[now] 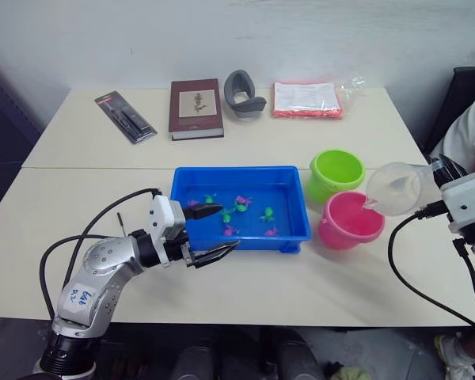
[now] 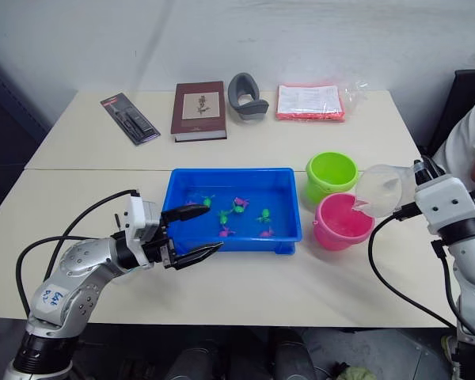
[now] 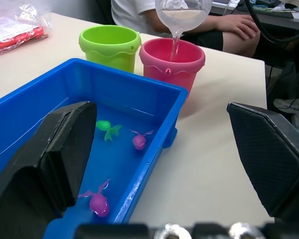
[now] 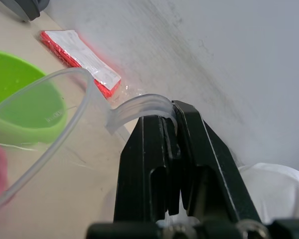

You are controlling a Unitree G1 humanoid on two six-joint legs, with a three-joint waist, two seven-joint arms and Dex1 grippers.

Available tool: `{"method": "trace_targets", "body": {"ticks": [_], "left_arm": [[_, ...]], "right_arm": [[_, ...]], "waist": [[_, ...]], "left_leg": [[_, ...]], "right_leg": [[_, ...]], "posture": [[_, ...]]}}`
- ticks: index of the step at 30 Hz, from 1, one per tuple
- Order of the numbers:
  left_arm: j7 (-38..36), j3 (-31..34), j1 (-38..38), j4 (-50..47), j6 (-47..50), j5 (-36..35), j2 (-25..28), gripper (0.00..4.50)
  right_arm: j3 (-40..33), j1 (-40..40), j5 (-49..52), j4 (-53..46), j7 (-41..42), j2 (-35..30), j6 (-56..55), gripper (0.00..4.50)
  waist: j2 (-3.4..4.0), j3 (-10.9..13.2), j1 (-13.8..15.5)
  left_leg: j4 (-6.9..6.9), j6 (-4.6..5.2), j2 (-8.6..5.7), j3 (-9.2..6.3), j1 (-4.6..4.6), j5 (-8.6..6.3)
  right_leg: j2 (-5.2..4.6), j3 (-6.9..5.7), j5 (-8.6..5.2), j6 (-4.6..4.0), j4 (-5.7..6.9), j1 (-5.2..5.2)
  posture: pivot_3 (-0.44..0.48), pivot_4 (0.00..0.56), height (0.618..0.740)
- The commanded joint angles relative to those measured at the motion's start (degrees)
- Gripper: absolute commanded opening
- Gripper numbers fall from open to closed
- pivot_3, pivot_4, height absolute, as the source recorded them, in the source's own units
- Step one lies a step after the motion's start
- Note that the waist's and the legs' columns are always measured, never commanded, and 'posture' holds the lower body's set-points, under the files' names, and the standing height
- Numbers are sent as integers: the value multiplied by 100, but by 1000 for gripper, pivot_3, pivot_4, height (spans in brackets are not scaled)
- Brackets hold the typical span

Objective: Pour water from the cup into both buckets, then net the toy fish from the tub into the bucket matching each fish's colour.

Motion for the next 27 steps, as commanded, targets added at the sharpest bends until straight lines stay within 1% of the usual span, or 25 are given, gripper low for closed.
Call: {"method": "trace_targets", "body": {"ticks": [1, 9, 16, 20, 22, 25, 27], "left_arm": [[-15, -10, 4, -113, -113, -11, -5, 4500], [6, -18, -3, -96, -125, -2, -14, 4500], [40, 21, 55, -149, -89, -53, -22, 4500], [52, 176, 119, -135, -38, -155, 11, 4500], [132, 294, 108, -123, 16, -236, -23, 4500], [261, 440, 112, -137, 93, -361, -75, 4500], [361, 540, 123, -153, 142, -441, -109, 4500]], "right_arm": [[-165, -15, 14, -165, -129, 28, -155, 17], [-213, 16, 33, -186, -194, 102, 26, 17], [-292, -34, 542, -217, -33, 197, 296, 17], [-552, -233, 1412, -272, -61, 414, 1139, 17], [-723, -437, 1777, -288, -227, 504, 1686, 17], [-848, -762, 2196, -279, -315, 483, 2388, 17], [-776, -1023, 2296, -276, -378, 343, 2958, 17]], "waist": [[0, 0, 0], [0, 0, -1], [0, 0, -3], [0, 0, -2], [0, 0, -6], [0, 0, -8], [1, -1, -11]], "left_leg": [[1, 0, 0, 0, 0, 0], [2, 0, 0, 0, 1, 0], [2, 0, 0, 0, 1, 0], [3, 2, 1, 0, 1, -1], [4, 4, 1, 0, 1, -2], [6, 10, 1, 0, 2, -5], [6, 13, 1, -1, 1, -7]], "right_leg": [[0, 0, 0, 0, 0, 0], [0, 1, 0, 0, 3, 0], [0, 1, 0, 0, 5, 0], [-1, 1, 0, 0, 5, 1], [-1, 1, 0, 0, 7, 0], [-4, 2, 0, 0, 11, 0], [-4, 2, 0, 0, 11, -1]], "posture": [[0, 150, 740], [0, 150, 740], [0, 150, 740], [0, 150, 740], [0, 150, 740], [0, 150, 740], [0, 150, 740]]}}
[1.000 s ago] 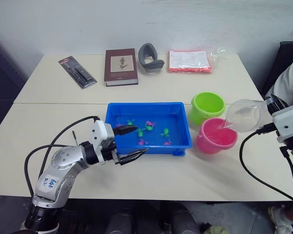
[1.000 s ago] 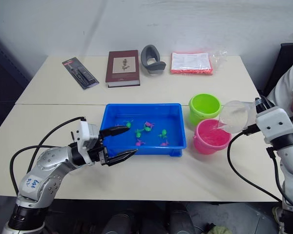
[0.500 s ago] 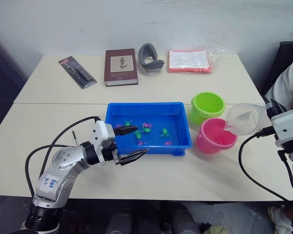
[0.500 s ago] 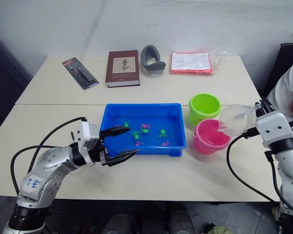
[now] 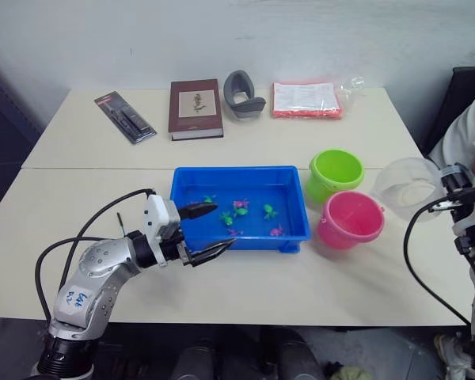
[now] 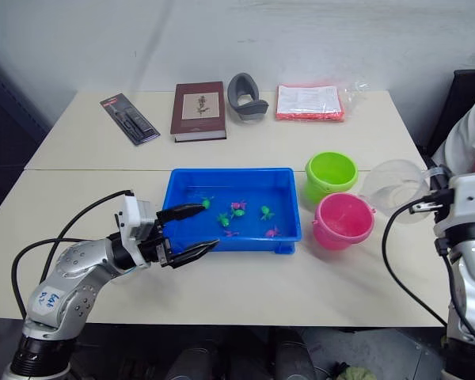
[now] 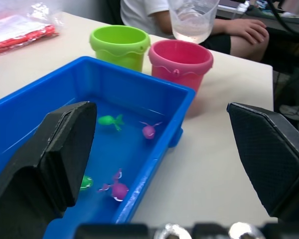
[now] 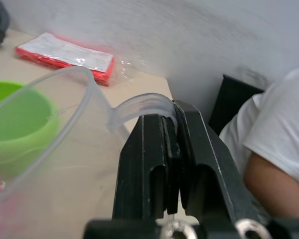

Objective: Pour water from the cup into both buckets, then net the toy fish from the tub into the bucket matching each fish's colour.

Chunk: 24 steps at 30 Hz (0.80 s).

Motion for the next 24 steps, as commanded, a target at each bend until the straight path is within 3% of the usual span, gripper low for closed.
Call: {"method": "trace_targets", "body": {"ticks": [1, 5, 9, 15, 24], "left_arm": [[167, 256, 20, -154, 56, -250, -63, 4500], [346, 370, -29, -138, 97, -279, -121, 4500], [527, 417, -69, -124, 40, -172, -143, 4500], [723, 447, -44, -261, 161, -256, -144, 4500], [885, 409, 20, -361, 116, -178, -141, 4500]], "right_arm": [[-131, -413, 324, -255, -189, -264, 887, 17], [187, -1158, 389, 3, -307, -469, 1919, 17], [799, -1946, -35, 588, -318, -636, 2028, 17], [1623, -2719, -952, 1368, -433, -782, 1261, 17], [2215, -2959, -1952, 1882, -518, -878, 37, 17]], "waist": [[0, 0, -4], [0, 0, -10], [0, 0, -9], [0, 0, 9], [0, 0, -5]], "left_leg": [[0, 0, 0, 0, 1, 0], [1, 1, -1, 1, -1, 1], [2, 1, -1, 2, -1, 1], [6, -4, -7, 3, -14, 6], [9, -3, -8, 2, -40, 8]], "right_leg": [[0, 0, 0, 0, 1, 0], [-1, 1, 0, 0, 3, -2], [1, 0, 0, 0, 4, -3], [-4, -2, 0, 0, 1, -12], [-4, -9, 5, 8, -3, -25]], "posture": [[0, 150, 740], [0, 150, 740], [0, 150, 740], [0, 150, 740], [0, 150, 740]]}}
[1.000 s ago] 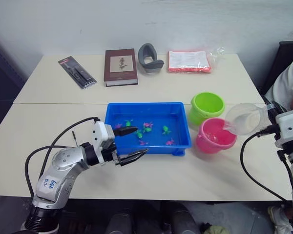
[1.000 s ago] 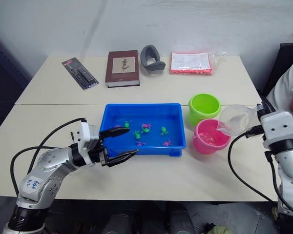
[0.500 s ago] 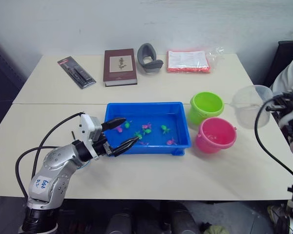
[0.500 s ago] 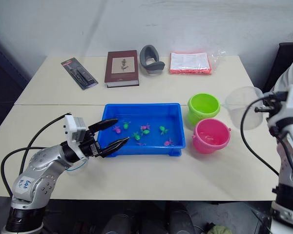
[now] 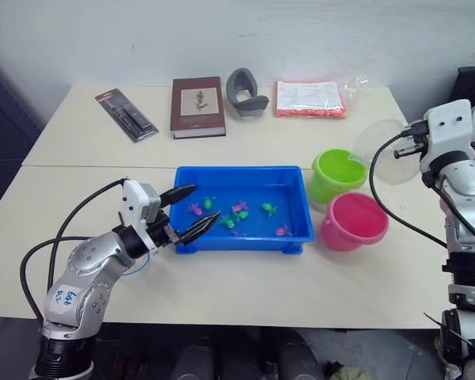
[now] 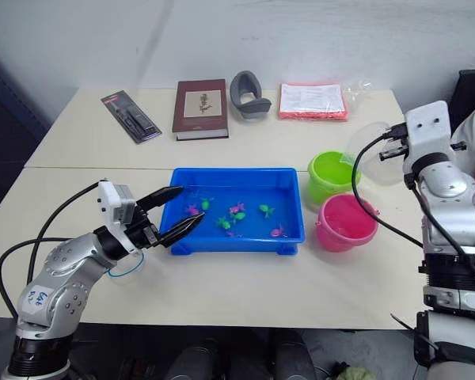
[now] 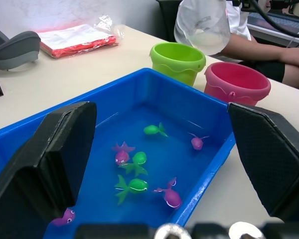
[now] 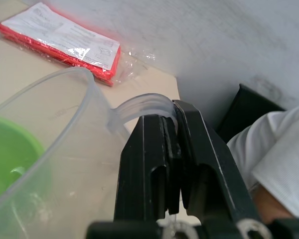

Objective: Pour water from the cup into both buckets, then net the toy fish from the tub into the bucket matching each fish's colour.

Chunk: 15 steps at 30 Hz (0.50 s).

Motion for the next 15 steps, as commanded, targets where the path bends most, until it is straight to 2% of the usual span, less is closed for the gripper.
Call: {"method": "trace_targets", "body": {"ticks": [1, 5, 15], "left_arm": [[35, 23, 57, -295, -87, -6, -2, 4500], [56, -20, 86, -333, -92, -6, -20, 4500], [43, -96, 104, -328, -117, 9, -33, 4500]], "right_arm": [[-21, -257, -353, -63, -138, -180, -524, 17], [59, -279, -628, 64, -241, -173, -941, 17], [317, -289, -1419, 415, -531, -246, -1849, 17]], "waist": [[0, 0, 0], [0, 0, 1], [0, 0, -1]], "left_leg": [[2, -1, 0, 1, -6, 1], [12, -8, -3, 2, -47, 19], [12, -16, -7, 2, -44, 37]], "right_leg": [[0, 0, 0, 0, 2, -8], [0, 1, 3, 4, 7, -51], [-1, 4, 7, 4, 12, -52]], "posture": [[0, 150, 740], [0, 150, 740], [0, 150, 740]]}}
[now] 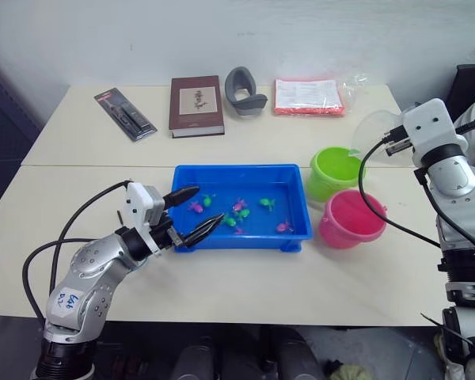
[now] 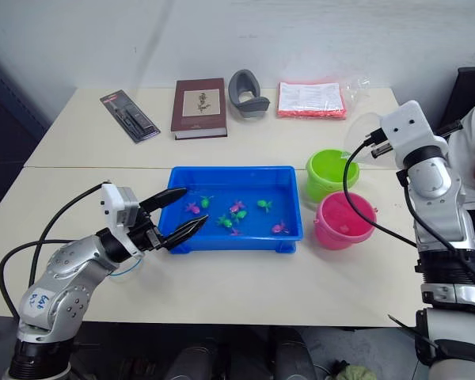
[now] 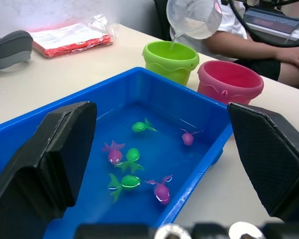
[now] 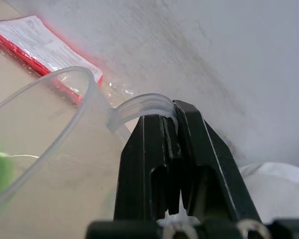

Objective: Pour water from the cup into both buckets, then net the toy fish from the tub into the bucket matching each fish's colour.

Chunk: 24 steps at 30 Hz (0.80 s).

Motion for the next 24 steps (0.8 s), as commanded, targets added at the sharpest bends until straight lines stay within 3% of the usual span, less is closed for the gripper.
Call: {"method": "trace_targets", "body": {"ticks": [1, 24], "left_arm": [[-7, 11, 39, -182, -111, 9, -9, 4500], [-92, -42, -4, -197, -201, 33, -19, 4500]], "right_arm": [[-57, -158, -266, -48, -239, -165, -395, 17], [211, 171, -1357, 129, -770, -184, -1313, 17]], "waist": [[0, 0, 0], [0, 0, -4]], "left_leg": [[0, 0, 0, 0, 0, 0], [0, 1, -1, 0, 0, 1]], "right_leg": [[0, 0, 0, 0, 0, 0], [-1, 0, 0, 0, 2, 0]], "posture": [[0, 150, 740], [0, 150, 740]]}}
